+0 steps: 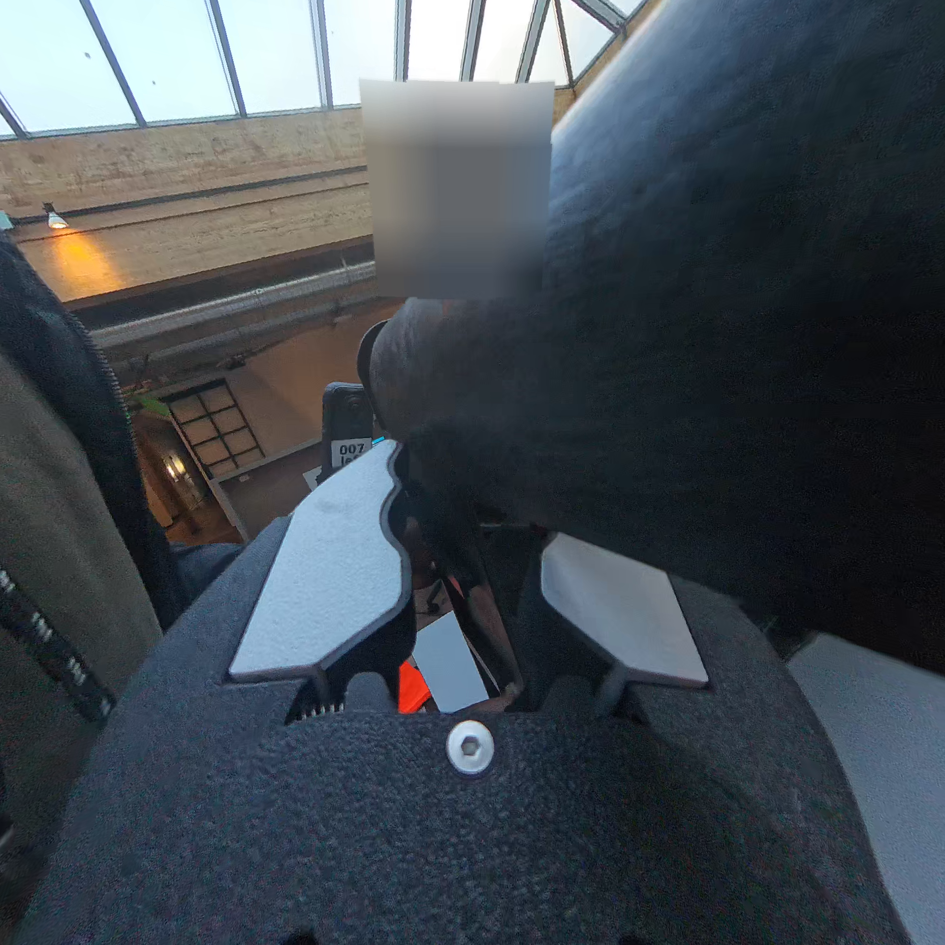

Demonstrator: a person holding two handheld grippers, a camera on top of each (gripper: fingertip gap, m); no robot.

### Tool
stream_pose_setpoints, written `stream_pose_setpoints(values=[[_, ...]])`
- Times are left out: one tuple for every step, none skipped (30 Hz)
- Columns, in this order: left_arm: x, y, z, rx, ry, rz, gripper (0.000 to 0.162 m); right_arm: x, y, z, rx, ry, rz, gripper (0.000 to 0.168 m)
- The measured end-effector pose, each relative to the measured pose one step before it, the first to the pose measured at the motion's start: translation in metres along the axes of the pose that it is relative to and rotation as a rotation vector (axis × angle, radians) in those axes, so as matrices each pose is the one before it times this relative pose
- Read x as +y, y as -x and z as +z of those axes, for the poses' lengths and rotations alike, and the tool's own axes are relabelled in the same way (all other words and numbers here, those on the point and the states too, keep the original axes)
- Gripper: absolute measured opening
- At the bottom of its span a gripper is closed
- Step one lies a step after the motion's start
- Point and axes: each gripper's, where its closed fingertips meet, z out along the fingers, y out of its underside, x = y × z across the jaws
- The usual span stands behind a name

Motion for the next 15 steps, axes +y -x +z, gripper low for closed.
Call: stream_pose_setpoints(values=[[-0.00005, 0.0, 0.00003, 0.0002, -0.0004, 0.0003, 0.028, 0.00502, -0.00039, -0.00177, -0.0079, 0.007, -0.0091, 0.051], [-0.00001, 0.00006, -0.00006, 0.0002, -0.0006, 0.0002, 0.029, 0.00727, -0.00118, -0.00208, -0.0041, 0.0117, -0.0122, 0.052], [0.00007, -0.00003, 0.0, 0.0005, -0.0002, -0.0001, 0.028, 0.00952, -0.00193, -0.00219, 0.0006, 0.018, -0.016, 0.053], [-0.00006, 0.00001, -0.00007, 0.0001, -0.0003, -0.0002, 0.028, 0.01173, -0.00242, -0.00194, 0.003, 0.0262, -0.0184, 0.053], [0.0, 0.00009, 0.00004, -0.0006, -0.0008, -0.0003, 0.028, 0.01334, -0.00265, -0.00106, 0.0051, 0.0347, -0.0189, 0.053], [-0.00001, -0.00001, -0.00002, -0.0006, -0.0003, -0.0001, 0.028, 0.01407, -0.00249, -0.00012, 0.0062, 0.0375, -0.0184, 0.053], [0.0, 0.00002, 0.00011, -0.0006, -0.0002, -0.0002, 0.028, 0.01412, -0.00183, 0.00099, 0.004, 0.0382, -0.0178, 0.053], [0.00007, 0.00004, -0.00003, -0.0007, -0.0004, 0.0, 0.028, 0.01403, -0.00047, 0.00221, -0.003, 0.0389, -0.0168, 0.052], [-0.00009, 0.00007, -0.00006, -0.0005, -0.0005, -0.0003, 0.028, 0.01378, 0.00077, 0.00358, -0.0085, 0.0368, -0.0144, 0.051], [0.0, 0.00007, -0.00009, -0.0008, -0.0008, -0.0002, 0.028, 0.01332, 0.00137, 0.00487, -0.01, 0.0375, -0.0136, 0.049], [0.00004, 0.0001, 0.00002, -0.0004, -0.0004, 0.0002, 0.028, 0.01195, 0.0016, 0.00615, -0.0067, 0.0399, -0.0151, 0.049], [-0.00005, -0.00004, 0.00001, 0.0007, 0.0006, 0.0, 0.028, 0.00933, 0.00148, 0.0071, -0.0025, 0.041, -0.0171, 0.05], [0.00009, 0.00003, -0.00001, 0.0001, 0.0, 0.0001, 0.029, 0.00546, 0.00174, 0.00746, 0.0005, 0.0336, -0.0221, 0.053], [0.00006, -0.00001, 0.00007, -0.0001, 0.0003, 0.0001, 0.029, 0.00199, 0.00114, 0.00729, 0.0069, 0.0261, -0.0281, 0.055], [-0.00003, -0.0001, -0.00002, 0.0005, 0.0004, 0.0, 0.028, 0.00017, 0.00063, 0.00705, 0.0105, 0.0213, -0.0299, 0.055]])
